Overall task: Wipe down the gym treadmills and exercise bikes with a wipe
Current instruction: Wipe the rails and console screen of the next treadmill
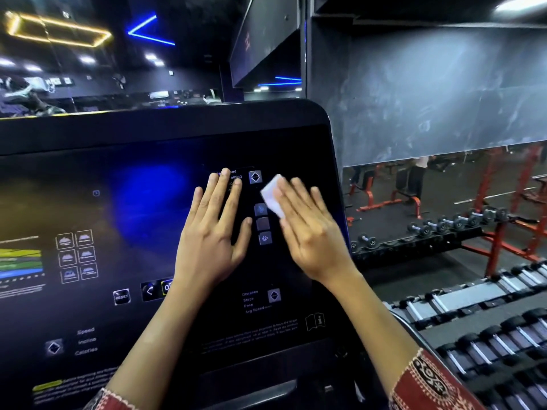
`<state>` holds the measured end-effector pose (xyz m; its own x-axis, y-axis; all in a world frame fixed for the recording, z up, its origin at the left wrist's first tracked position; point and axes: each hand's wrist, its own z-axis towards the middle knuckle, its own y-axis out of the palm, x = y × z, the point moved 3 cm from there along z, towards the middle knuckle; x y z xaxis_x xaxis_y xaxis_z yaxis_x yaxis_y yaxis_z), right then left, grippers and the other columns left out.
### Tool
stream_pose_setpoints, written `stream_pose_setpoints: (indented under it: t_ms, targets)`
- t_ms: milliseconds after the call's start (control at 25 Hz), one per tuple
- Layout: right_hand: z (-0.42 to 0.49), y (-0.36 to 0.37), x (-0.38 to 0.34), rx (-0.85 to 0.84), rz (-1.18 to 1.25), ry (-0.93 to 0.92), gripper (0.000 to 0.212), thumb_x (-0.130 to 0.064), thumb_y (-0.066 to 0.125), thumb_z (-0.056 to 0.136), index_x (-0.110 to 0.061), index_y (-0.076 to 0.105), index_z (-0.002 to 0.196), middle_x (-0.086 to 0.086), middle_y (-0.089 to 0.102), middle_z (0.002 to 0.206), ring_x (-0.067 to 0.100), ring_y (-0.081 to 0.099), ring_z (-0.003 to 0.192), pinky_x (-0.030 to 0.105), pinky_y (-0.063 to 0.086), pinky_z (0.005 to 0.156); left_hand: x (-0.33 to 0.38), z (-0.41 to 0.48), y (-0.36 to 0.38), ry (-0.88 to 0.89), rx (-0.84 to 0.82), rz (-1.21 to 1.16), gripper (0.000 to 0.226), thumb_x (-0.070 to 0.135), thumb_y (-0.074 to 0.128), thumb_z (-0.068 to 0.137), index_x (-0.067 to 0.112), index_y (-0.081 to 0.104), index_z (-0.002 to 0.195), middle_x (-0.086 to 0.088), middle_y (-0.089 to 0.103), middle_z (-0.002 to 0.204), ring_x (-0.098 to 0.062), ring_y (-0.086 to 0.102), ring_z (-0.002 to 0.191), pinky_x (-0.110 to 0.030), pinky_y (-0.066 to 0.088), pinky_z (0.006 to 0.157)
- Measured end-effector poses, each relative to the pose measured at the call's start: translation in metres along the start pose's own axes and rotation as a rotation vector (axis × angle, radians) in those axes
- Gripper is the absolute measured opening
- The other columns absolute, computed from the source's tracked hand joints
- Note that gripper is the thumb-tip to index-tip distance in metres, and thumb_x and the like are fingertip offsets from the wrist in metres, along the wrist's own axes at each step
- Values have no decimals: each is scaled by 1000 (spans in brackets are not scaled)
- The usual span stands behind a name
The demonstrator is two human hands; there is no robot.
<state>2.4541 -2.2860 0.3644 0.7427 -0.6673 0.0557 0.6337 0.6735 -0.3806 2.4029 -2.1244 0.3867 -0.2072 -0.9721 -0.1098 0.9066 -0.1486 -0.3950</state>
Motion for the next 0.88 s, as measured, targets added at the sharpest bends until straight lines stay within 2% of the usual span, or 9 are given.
stream_pose_setpoints:
  t_ms: [160,200,320,360,520,560,720,760,880]
  targets:
    - [-8,-4,5,93,85,417,47,-12,34,100,2,30,145,15,27,154,28,15,146,41,9,121,3,-11,-3,-6,-12,-18,53,28,45,94,0,44,139,-19,35,148,-31,29,140,-41,18,116]
    - [-9,1,-13,67,116,384,48,-12,34,100,2,29,145,15,25,154,28,15,146,41,9,121,4,-16,-4,-6,-21,-28,53,27,45,94,-1,44,138,-19,35,148,-31,28,139,-40,17,116]
    - [-40,8,-42,-63,72,11,45,-11,38,99,2,35,142,16,35,150,25,25,143,39,16,120,8,-33,-8,-14,-67,-49,54,28,45,93,-1,43,139,-20,33,149,-31,27,140,-38,15,116]
    - [-50,5,-33,-56,34,4,45,-10,38,98,2,37,141,16,36,149,24,26,142,39,15,120,8,-39,-9,-21,-78,-54,54,28,45,93,-1,43,139,-19,33,150,-31,26,140,-38,15,116]
    - [-71,-11,-8,85,83,515,47,-13,32,102,3,26,146,15,23,154,28,13,146,38,4,121,17,-66,-13,-35,-94,-75,53,25,46,92,0,43,139,-19,32,150,-31,25,141,-39,14,117]
    - [-71,-8,-21,60,99,493,47,-12,33,102,3,25,146,16,22,155,28,12,146,38,5,121,19,-70,-13,-29,-97,-75,53,24,46,92,-1,44,139,-19,32,150,-31,25,141,-38,13,117]
    - [-104,-1,-45,-117,15,9,47,-10,40,99,2,33,143,15,32,151,24,23,144,39,16,120,25,-83,-12,-37,-109,-64,53,26,45,93,0,43,139,-19,32,150,-29,24,141,-37,11,117]
    - [-113,-6,-33,-98,-11,67,46,-10,40,99,2,33,143,14,31,151,25,23,144,39,15,120,27,-86,-12,-40,-110,-61,53,26,45,93,0,43,139,-19,32,150,-29,24,141,-37,11,118]
    - [-112,-16,-13,38,69,532,47,-17,30,104,1,23,147,13,20,155,25,10,147,39,6,121,29,-93,-13,-36,-110,-32,52,26,46,93,1,43,139,-18,33,150,-29,26,141,-38,13,118]
